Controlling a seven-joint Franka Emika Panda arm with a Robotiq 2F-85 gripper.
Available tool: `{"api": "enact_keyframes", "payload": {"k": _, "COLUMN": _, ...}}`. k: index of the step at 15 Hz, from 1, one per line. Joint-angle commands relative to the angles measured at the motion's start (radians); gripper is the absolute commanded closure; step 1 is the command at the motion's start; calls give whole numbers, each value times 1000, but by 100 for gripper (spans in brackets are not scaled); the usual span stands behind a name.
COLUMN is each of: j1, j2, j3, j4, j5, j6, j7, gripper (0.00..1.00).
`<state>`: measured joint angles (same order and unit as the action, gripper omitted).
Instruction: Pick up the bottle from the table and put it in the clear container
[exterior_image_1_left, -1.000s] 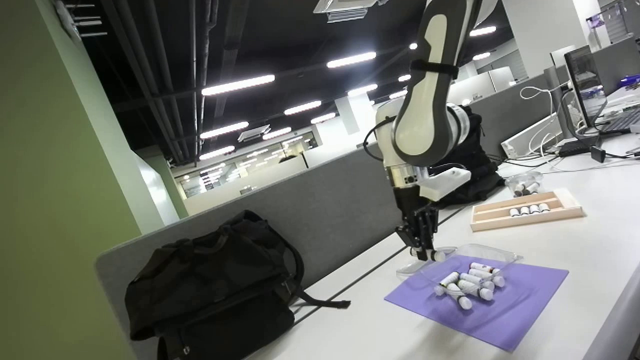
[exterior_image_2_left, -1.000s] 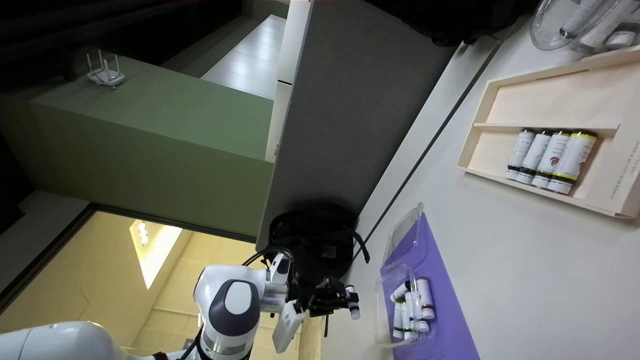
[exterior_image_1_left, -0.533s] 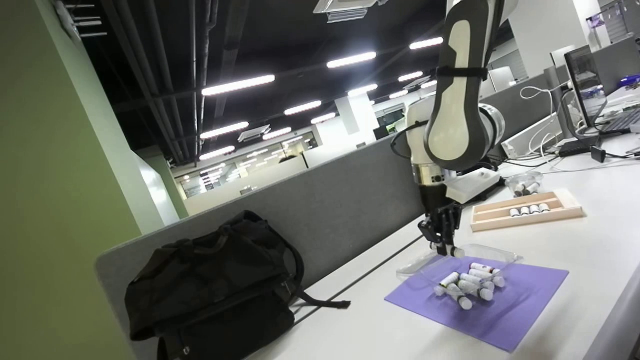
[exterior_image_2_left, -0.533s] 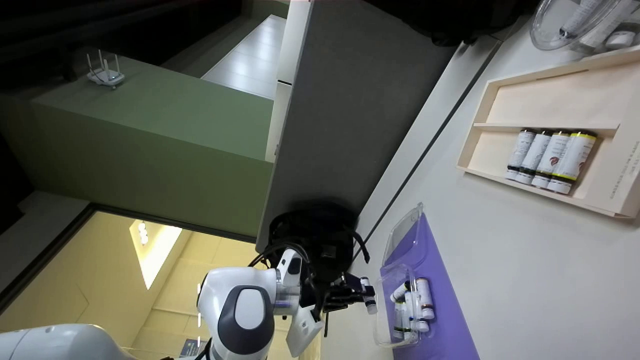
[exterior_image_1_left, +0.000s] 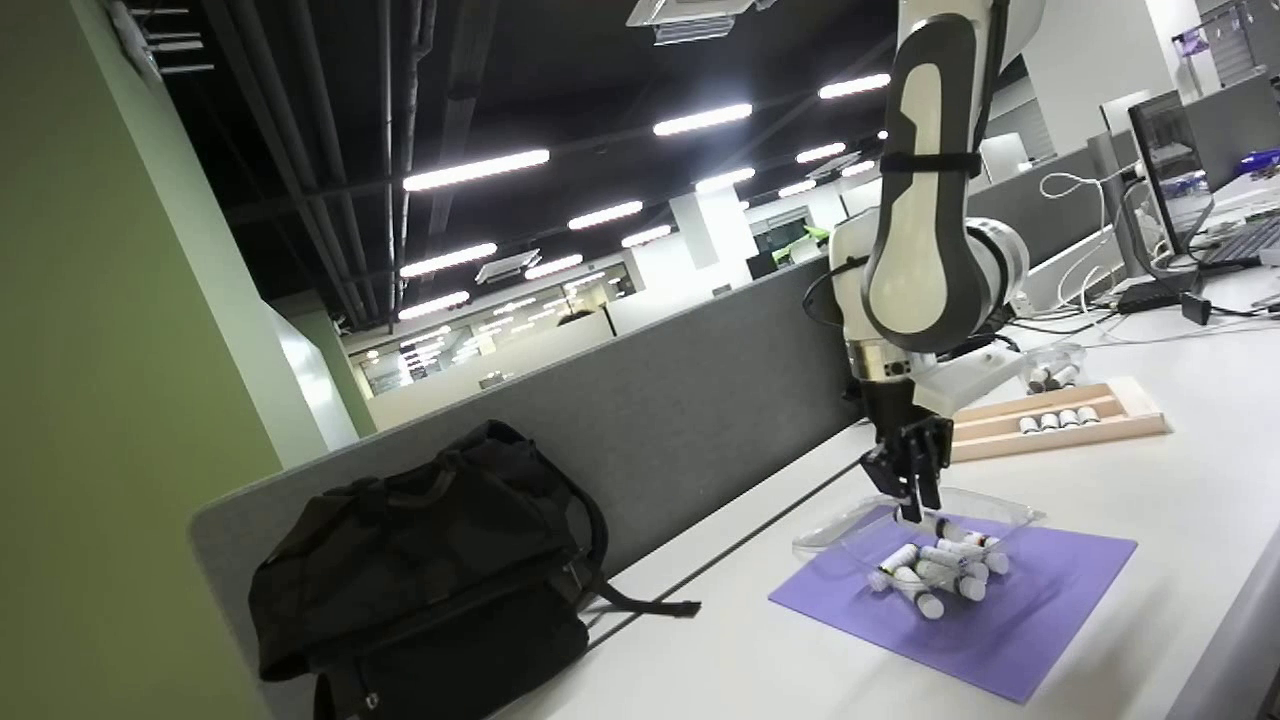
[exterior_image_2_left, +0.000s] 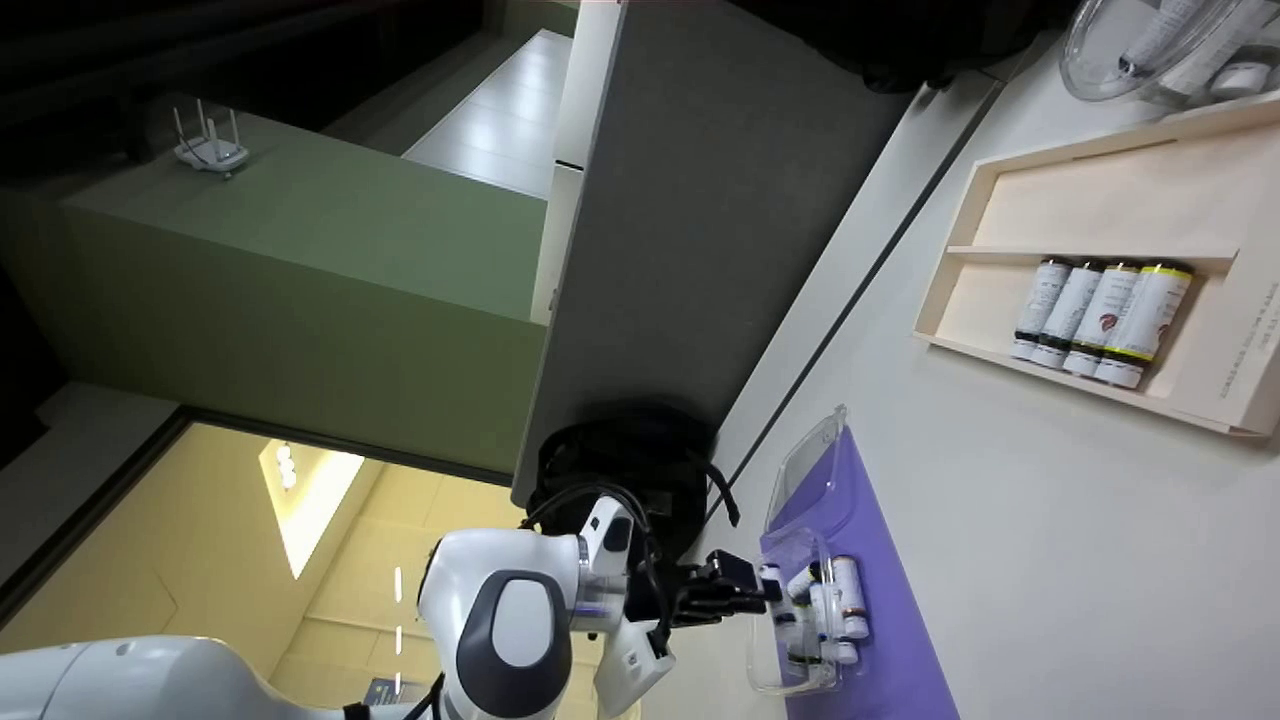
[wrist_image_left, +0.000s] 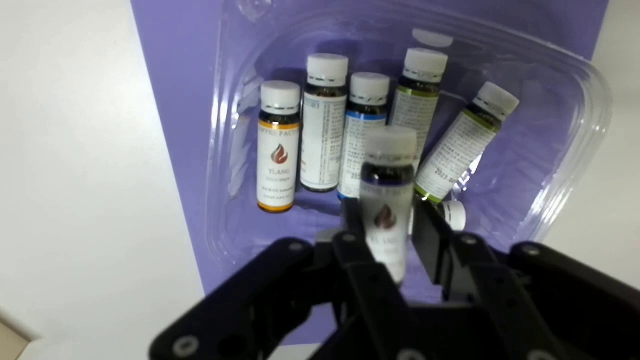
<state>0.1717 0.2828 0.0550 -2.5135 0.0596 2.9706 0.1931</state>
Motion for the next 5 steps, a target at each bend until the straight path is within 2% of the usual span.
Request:
{"api": "enact_keyframes", "payload": {"k": 1, "j1": -11, "j2": -100, "j3": 4, "j4": -66, "j5": 13, "j6": -41, "j7": 8, "gripper": 35}}
{"api": "enact_keyframes", "payload": {"k": 2, "j1": -15, "j2": -137, "j3": 4, "j4": -83, "j5": 10, "j6": -63, "j7": 4, "gripper": 27}}
{"api": "enact_keyframes", "payload": {"k": 3, "j1": -12, "j2": -37, "j3": 5, "j4": -23, "j5": 0, "j6": -22, "j7": -1, "gripper": 20}}
{"api": "enact_keyframes", "payload": {"k": 4, "j1": -13, "j2": -51, "j3": 6, "j4": -28, "j5": -1, "j6": -27, "j7": -2, "gripper": 38}}
{"api": "enact_keyframes", "payload": {"k": 5, "j1": -13, "j2": -52, "j3": 6, "j4": -28, "j5": -1, "j6": -27, "j7": -3, "gripper": 32}}
